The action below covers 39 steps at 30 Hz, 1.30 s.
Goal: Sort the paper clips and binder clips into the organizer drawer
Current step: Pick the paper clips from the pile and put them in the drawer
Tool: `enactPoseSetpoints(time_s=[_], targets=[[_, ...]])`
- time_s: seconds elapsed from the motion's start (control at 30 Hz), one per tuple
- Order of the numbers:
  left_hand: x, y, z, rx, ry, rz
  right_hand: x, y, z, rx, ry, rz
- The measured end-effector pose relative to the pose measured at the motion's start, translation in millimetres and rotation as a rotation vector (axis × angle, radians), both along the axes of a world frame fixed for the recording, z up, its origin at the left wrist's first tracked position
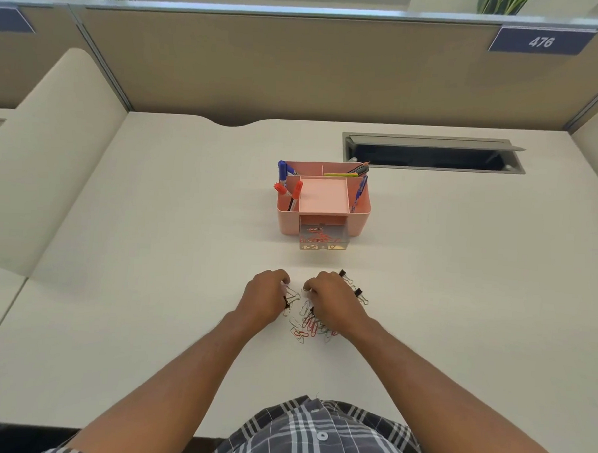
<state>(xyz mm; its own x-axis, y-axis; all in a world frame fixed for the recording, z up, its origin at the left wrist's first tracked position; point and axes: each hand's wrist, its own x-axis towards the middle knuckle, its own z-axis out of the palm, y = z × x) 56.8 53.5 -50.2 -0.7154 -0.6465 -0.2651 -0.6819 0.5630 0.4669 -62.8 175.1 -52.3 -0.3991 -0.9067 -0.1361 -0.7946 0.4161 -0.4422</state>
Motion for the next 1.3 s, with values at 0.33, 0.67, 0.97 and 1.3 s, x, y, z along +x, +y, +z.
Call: enactPoseSetpoints(time_s=[0.33,0.67,0.97,1.3], targets=[[-6.2,0.4,6.5,0.016,-0.052,-0.053,9.1,6.0,2.9,0.141,0.107,0.087],[-4.3,-0.1,16.9,0.114,0.183,0.049,-2.9,4.2,22.2,-0.091,-0.015,-0.059],[-63.9,-13.1,63.4,-0.014,0.524,0.037,-51.4,-25.0,73.4,-0.396,0.026,-0.233],[-54.9,-19.1,39.4,-0.155,0.435,0.003,-62.9,-6.3,51.7,-0.264,0.108,-0.335]])
